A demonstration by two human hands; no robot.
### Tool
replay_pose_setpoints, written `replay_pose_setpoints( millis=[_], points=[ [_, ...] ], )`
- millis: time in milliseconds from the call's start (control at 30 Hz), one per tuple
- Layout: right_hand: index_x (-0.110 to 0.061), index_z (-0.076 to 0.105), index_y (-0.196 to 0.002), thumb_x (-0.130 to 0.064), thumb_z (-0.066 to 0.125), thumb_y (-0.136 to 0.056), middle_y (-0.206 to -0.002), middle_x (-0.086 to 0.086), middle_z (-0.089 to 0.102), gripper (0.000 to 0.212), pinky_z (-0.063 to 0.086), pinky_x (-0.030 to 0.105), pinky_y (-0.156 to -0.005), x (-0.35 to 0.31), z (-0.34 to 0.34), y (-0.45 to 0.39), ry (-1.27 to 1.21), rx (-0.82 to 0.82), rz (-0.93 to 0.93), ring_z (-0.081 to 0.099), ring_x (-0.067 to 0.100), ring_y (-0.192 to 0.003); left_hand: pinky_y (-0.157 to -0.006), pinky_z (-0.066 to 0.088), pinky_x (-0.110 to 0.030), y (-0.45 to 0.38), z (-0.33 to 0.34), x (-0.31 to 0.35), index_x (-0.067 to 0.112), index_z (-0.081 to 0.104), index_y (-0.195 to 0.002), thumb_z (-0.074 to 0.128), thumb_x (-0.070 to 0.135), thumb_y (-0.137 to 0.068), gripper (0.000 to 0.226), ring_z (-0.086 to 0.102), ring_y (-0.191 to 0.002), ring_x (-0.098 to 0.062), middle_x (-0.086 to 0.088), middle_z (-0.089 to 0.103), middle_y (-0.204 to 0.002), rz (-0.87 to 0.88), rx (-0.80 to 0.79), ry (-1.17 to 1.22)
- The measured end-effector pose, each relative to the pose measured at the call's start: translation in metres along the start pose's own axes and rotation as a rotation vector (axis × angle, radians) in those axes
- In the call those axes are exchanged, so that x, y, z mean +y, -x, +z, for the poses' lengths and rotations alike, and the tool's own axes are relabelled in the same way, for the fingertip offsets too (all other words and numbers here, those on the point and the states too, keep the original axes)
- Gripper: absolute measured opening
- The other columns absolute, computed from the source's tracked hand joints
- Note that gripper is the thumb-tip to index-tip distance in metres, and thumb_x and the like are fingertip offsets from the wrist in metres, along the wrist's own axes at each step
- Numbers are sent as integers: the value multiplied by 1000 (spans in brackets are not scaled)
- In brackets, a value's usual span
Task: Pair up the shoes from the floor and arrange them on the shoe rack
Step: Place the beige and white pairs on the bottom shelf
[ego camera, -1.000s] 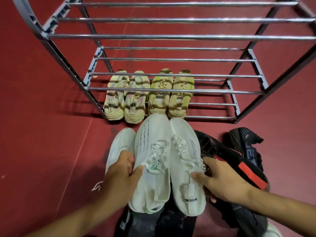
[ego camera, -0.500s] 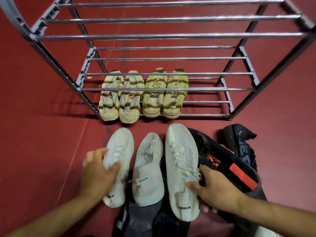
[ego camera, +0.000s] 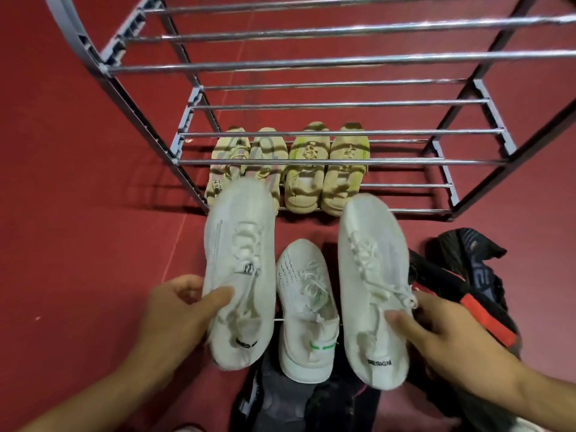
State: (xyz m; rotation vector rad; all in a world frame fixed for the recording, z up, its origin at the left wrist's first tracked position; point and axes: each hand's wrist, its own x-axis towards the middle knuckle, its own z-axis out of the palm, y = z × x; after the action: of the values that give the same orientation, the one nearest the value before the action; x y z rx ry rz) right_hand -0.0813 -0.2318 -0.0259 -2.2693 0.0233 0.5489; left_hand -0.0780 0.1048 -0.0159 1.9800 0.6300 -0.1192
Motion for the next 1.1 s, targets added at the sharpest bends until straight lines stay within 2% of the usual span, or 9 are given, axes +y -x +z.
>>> replay_pose_setpoints(
  millis=[133,300,433,533,600,767,967,1033,1100],
  points=[
    [-15,69,-95,-42,60,-96,-76,11,70,28,49,37,-55,-21,-15,8,-133,26,-136,56,18,-55,-43,44,-26,22,8,35,0,73,-80,88,20,-66,29,59,-49,-28,-28,72,-70,-19,-96,232],
    [-14,69,-107,-55,64,-91,-84,21,72,45,53,51,-63,-34,-7,5,-316,-80,-131,63,25,-65,-36,38,-21,34,25,57,-2,70,-78,92,28,-56,43,50,-36,-15,-19,68,-60,-49,-138,309],
    [-15,69,-106,-41,68,-93,-62,4,59,29,40,27,-50,-28,-12,5,-373,-113,-147,48,8,-53,-57,54,-39,34,26,57,5,72,-73,98,37,-41,52,69,-56,-37,-21,75,-70,-53,-150,231],
    [-14,69,-106,-39,68,-94,-65,13,64,27,40,22,-51,-24,-12,7,-378,-141,-150,51,8,-54,-42,51,-27,35,30,54,3,71,-70,94,20,-50,36,68,-47,-26,-19,75,-67,-62,-157,208],
    [-12,69,-105,-35,68,-94,-62,5,60,25,39,18,-50,-22,-11,8,-389,-141,-133,50,5,-52,-33,41,-19,37,33,54,0,70,-71,89,14,-59,27,59,-37,-14,-18,73,-63,-78,-180,226],
    [-10,69,-104,-31,67,-95,-59,1,59,23,40,17,-48,-19,-15,9,-367,-136,-128,50,2,-47,-30,29,-11,36,35,55,0,72,-66,87,12,-64,20,42,-24,-10,-19,69,-55,-54,-224,240],
    [-4,68,-96,-30,66,-96,-56,2,56,26,41,24,-42,-18,-21,7,-391,-154,-66,49,11,-42,-45,34,-23,21,37,41,7,78,-71,89,51,-39,56,46,-43,-20,-29,70,-63,-67,-275,224],
    [-1,68,-92,-30,67,-96,-55,5,54,29,37,25,-43,-15,-32,2,-423,-106,-8,45,18,-44,-48,36,-26,17,47,45,1,74,-64,90,47,-51,51,48,-46,-22,-33,66,-60,-104,-323,232],
    [6,64,-84,-28,67,-96,-53,6,51,36,32,23,-42,-9,-52,-10,-385,-39,44,40,16,-42,-45,34,-20,10,66,58,6,60,-45,87,33,-72,46,45,-39,-16,-18,53,-42,-106,-394,203]
  ],
)
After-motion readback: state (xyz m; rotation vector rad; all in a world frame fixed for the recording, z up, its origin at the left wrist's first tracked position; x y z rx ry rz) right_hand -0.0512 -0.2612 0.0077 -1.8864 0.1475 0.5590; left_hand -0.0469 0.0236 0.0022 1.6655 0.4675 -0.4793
